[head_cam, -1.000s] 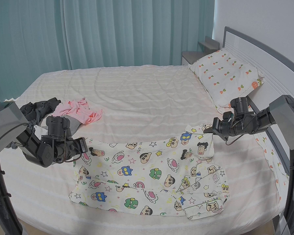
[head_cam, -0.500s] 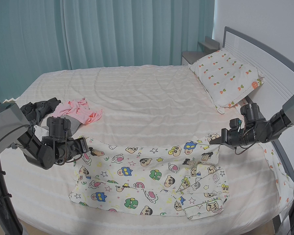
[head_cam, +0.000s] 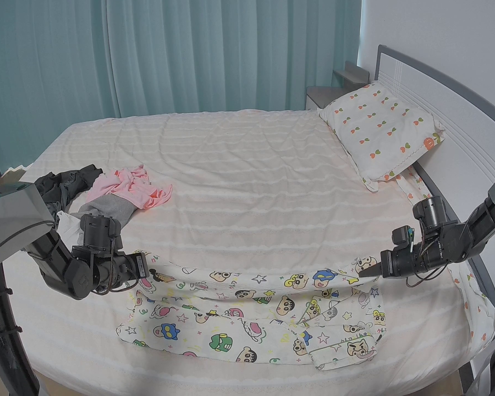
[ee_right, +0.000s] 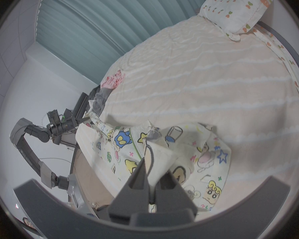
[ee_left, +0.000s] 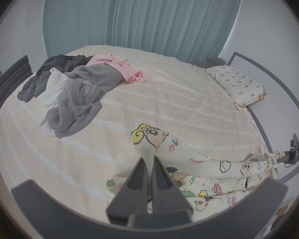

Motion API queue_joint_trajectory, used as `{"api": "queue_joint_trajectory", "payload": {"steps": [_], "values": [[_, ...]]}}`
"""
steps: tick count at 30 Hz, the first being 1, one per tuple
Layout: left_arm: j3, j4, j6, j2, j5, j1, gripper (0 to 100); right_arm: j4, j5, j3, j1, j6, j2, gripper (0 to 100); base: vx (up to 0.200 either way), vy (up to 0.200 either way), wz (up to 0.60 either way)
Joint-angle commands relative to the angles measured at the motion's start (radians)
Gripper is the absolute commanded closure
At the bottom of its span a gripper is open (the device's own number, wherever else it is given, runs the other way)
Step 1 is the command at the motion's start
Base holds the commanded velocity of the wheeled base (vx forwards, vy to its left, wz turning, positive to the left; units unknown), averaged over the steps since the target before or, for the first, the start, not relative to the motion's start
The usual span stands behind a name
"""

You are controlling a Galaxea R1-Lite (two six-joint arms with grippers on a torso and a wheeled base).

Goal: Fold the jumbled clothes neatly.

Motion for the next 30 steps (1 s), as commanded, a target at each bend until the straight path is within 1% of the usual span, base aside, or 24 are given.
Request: {"api": "queue_joint_trajectory", "payload": {"steps": [1,4,12,18,19,21,28,29,30], "values": [[0.022,-0.035,0.010,0.047,0.002,-0.002,100,0.009,-0.002,0.039,0.009,-0.015,0.001,100,0.000,0.000,0.00],[0.023,-0.056,0.017,0.072,0.004,-0.005,100,0.023,-0.002,0.052,0.023,-0.026,0.006,100,0.000,0.000,0.00],[0.022,-0.061,0.016,0.103,0.002,-0.014,100,0.063,-0.013,0.050,0.068,-0.056,0.049,100,0.000,0.000,0.00],[0.011,-0.061,0.016,0.126,0.008,-0.014,100,0.063,-0.034,0.045,0.072,-0.086,0.086,100,0.000,0.000,0.00],[0.011,-0.061,0.014,0.130,0.008,-0.014,100,0.060,-0.054,0.041,0.071,-0.086,0.104,100,0.000,0.000,0.00],[0.011,-0.061,0.014,0.136,0.008,-0.014,100,0.052,-0.068,0.039,0.071,-0.087,0.119,100,0.000,0.000,0.00],[0.009,-0.061,0.011,0.142,0.011,-0.014,100,0.052,-0.074,0.035,0.068,-0.106,0.147,100,0.000,0.000,0.00],[0.009,-0.061,0.011,0.142,0.011,-0.014,0,0.052,-0.080,0.033,0.066,-0.106,0.148,100,0.000,0.000,0.00],[0.009,-0.061,0.011,0.142,0.011,-0.014,0,0.052,-0.080,0.033,0.066,-0.106,0.148,100,0.000,0.000,0.00]]}}
